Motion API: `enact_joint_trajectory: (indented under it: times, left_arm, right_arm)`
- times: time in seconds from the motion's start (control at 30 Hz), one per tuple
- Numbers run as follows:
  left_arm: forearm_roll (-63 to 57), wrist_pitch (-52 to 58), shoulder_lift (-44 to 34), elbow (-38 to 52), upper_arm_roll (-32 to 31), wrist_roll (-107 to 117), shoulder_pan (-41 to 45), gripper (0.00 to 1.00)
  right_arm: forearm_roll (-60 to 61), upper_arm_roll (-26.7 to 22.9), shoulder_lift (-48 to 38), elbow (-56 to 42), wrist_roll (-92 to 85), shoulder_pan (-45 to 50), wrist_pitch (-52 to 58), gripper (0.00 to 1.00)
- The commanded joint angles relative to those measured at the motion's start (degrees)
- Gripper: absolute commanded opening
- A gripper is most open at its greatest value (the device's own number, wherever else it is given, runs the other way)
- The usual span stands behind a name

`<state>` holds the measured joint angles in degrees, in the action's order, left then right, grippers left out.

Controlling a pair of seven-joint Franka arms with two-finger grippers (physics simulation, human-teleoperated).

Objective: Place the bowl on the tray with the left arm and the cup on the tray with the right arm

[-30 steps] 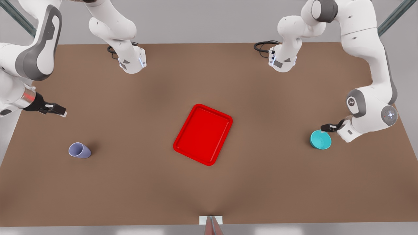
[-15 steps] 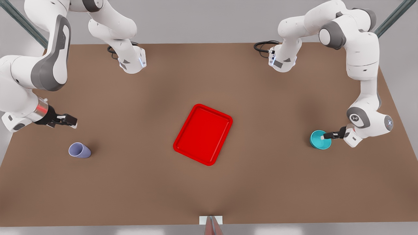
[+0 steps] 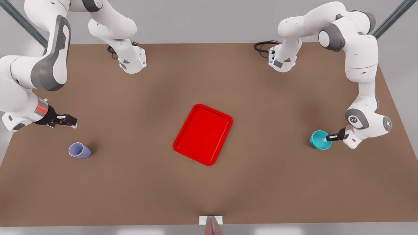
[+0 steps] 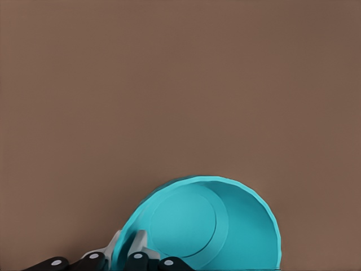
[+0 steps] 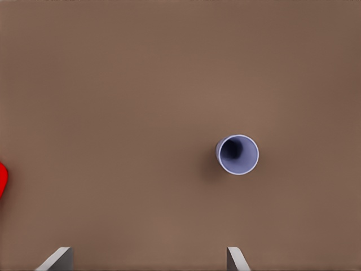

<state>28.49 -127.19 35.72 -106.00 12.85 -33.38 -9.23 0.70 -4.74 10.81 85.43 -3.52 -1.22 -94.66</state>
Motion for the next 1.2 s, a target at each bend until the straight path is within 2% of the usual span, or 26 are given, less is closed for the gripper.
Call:
enact_joint_trajectory:
  times: [0.0, 0.13, 0.23, 0.33, 0.37, 0.47, 0.53, 0.7, 0.97, 1.0, 1.03, 1.17]
  left_arm:
    - [0.0, 0.0, 0.1, 0.0, 0.0, 0.1, 0.0, 0.21]
    - [0.2, 1.2, -0.5, 0.1, -0.2, 2.6, 0.5, 0.21]
    - [0.2, 3.7, -4.6, 0.0, -0.2, 9.3, 6.0, 0.21]
    - [-0.1, 6.7, -9.2, 0.9, -0.1, 28.6, 19.9, 0.21]
    - [-0.1, 6.7, -8.4, 3.2, -0.5, 37.1, 25.3, 0.21]
    - [-0.5, 6.6, -6.5, 9.8, -8.4, 56.7, 29.5, 0.21]
    - [-0.5, 6.4, -3.4, 16.0, -8.4, 69.1, 37.0, 0.21]
    - [0.7, 5.5, 6.9, 30.4, -8.4, 89.9, 46.6, 0.21]
    - [2.3, -3.4, 14.3, 30.9, -8.4, 85.4, 49.4, 0.21]
    - [2.3, -3.9, 14.6, 30.9, -8.4, 84.3, 49.5, 0.56]
    - [2.2, -4.0, 14.6, 30.7, -8.4, 82.9, 49.5, 1.0]
    - [2.1, -3.3, 14.2, 30.6, -8.4, 82.1, 48.3, 1.0]
  right_arm:
    - [0.0, 0.0, 0.0, 0.0, 0.0, 0.0, 0.0, 1.0]
    - [0.0, 0.0, 0.0, -0.1, 0.0, 0.0, -0.1, 1.0]
    - [0.0, 0.0, 0.1, -0.1, 0.0, 0.0, -0.1, 1.0]
    - [0.1, 0.0, 0.1, -0.1, -0.2, 0.0, -0.2, 1.0]
    - [0.1, 0.0, 0.2, -0.1, -0.4, 0.0, -0.2, 1.0]
    - [0.1, -0.1, 0.2, 0.0, -1.2, -0.5, -0.2, 1.0]
    - [0.1, -0.1, 0.1, 0.0, -1.2, -0.5, -0.2, 1.0]
    - [0.1, -0.1, 0.1, 0.0, -1.2, -0.4, -0.2, 1.0]
    - [1.1, -0.1, 0.2, -0.1, -1.1, -0.5, -0.2, 1.0]
    - [1.1, -0.2, 0.2, -0.1, -1.1, -0.5, -0.2, 1.0]
    - [0.9, -0.2, 0.3, 0.0, -1.1, -0.5, -0.2, 1.0]
    - [0.2, -0.2, 1.5, 0.0, -0.6, -1.1, 0.6, 1.0]
